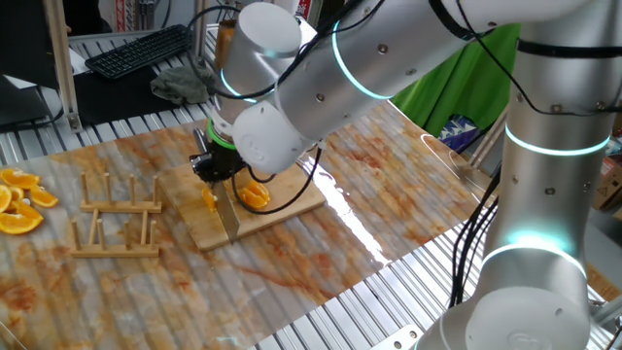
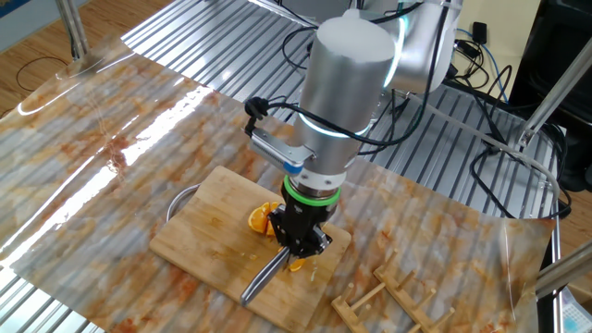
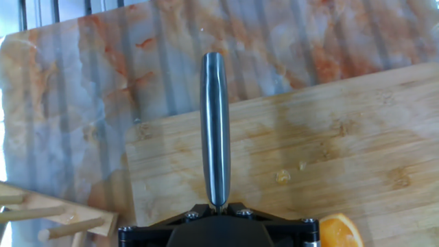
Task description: Chop the orange
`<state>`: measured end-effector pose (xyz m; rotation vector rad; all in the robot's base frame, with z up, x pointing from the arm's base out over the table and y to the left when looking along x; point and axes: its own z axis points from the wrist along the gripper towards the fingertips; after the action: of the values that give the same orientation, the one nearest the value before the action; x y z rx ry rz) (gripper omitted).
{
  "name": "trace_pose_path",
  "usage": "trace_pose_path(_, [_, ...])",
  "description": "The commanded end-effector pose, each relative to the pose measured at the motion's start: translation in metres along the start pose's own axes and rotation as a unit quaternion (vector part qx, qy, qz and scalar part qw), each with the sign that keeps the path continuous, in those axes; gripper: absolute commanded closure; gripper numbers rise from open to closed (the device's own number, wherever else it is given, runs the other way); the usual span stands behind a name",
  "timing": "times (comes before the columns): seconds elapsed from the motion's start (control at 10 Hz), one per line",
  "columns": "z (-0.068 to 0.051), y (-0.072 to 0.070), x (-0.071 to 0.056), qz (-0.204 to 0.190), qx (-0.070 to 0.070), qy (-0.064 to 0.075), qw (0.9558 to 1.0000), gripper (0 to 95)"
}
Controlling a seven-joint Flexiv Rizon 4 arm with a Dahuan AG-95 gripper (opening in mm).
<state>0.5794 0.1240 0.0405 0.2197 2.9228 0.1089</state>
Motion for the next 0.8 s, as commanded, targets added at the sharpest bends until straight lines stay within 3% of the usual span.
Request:
trace_pose_path(0.1, [0.002,0.001,-0.003,0.001,0.007,0.005,1.0,95.0])
trace_pose_path(0.3, [0.0,0.001,-0.003,-0.001,0.011,0.011,0.9999,95.0])
trace_pose_path(0.5, [-0.01,0.001,-0.005,0.0,0.015,0.019,0.9997,95.0])
trace_pose_path(0.7, [-0.002,0.0,-0.003,-0.002,0.013,0.017,0.9998,95.0])
trace_pose_path(0.8, [0.012,-0.001,0.0,-0.001,0.007,0.007,1.0,95.0])
